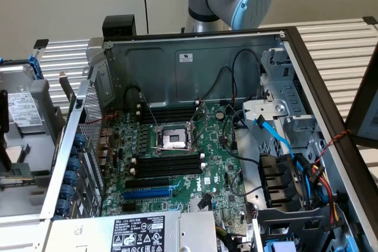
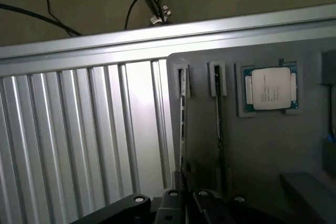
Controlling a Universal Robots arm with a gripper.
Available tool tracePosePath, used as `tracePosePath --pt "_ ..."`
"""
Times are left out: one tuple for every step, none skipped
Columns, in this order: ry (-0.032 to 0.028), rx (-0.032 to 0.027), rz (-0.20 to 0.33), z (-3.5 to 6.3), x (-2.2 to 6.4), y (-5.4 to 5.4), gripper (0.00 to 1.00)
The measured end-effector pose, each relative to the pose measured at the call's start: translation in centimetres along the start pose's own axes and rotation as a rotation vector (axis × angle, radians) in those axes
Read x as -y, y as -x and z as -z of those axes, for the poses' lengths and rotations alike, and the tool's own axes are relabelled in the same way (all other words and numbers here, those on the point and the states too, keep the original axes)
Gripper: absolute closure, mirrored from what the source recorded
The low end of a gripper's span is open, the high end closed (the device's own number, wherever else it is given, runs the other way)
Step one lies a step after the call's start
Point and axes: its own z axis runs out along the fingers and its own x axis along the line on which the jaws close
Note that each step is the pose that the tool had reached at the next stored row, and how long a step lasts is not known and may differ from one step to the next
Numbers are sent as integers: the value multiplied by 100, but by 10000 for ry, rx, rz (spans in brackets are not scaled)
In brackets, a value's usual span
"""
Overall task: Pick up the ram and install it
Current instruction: 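Pick up the ram and move it above insertion slot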
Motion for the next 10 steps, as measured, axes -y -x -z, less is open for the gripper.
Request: tracePosePath --pt "-2 2 14 43 5 -12 87" --pt "-4 3 36 91 10 -26 87" --pt "-8 5 56 132 15 -39 87" --pt "-10 7 79 177 20 -52 87" --pt "-13 9 105 223 25 -66 87" --pt "-17 12 133 267 29 -79 87" --pt "-19 14 162 311 34 -90 87" --pt "-23 18 193 353 39 -101 87" --pt "-26 20 229 398 44 -112 87" --pt "-27 24 253 443 58 -120 87"
